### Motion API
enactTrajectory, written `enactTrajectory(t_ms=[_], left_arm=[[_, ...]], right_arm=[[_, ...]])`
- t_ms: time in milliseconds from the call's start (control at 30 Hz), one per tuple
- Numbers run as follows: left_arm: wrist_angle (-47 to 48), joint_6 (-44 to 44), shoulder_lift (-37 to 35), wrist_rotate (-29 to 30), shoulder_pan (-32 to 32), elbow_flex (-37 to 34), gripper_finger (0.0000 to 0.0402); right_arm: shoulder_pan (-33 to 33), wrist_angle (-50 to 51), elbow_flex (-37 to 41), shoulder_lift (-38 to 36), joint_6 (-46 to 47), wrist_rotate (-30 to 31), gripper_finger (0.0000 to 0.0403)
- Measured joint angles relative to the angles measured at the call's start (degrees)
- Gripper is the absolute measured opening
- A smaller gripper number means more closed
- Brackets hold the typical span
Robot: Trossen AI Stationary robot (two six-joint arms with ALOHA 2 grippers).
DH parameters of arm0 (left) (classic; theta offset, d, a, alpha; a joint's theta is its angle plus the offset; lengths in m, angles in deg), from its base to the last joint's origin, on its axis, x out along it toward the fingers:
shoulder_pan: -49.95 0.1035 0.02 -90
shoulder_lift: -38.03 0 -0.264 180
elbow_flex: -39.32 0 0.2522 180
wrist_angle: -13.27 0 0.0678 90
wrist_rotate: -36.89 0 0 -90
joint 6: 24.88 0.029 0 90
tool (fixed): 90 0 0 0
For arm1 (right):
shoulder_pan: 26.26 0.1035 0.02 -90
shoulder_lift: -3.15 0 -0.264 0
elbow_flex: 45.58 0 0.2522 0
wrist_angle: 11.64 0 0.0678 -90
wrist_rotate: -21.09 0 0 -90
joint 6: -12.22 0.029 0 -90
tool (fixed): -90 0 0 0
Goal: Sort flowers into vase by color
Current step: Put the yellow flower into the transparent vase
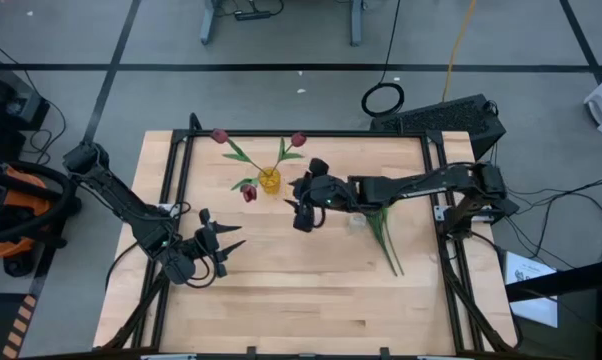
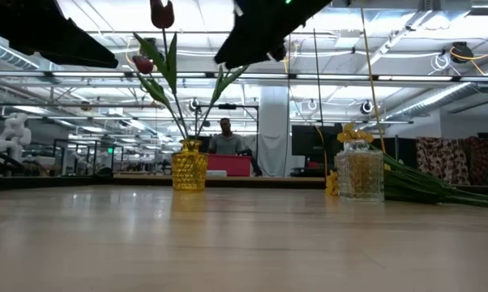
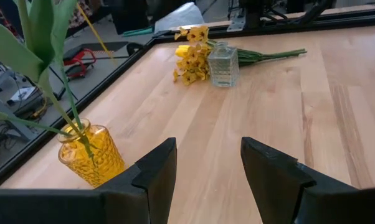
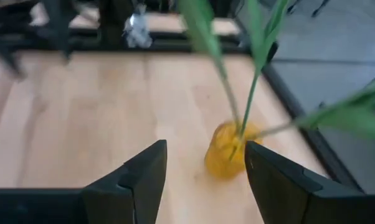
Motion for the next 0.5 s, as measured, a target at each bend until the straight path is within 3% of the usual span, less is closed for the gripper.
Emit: enactTrajectory(t_ms=[300,500], left_arm=[[-2.5,0.0,0.0,-0.3,0.0,0.0,0.0187],[-4.9,0.1,0.0,-1.4,0.0,0.0,0.0187]], right_arm=[[8.0,25.0,0.0,-4.8,16.3,0.4,0.0208],[16.7,36.6,0.9,-4.8,28.8,7.7,0.0208]])
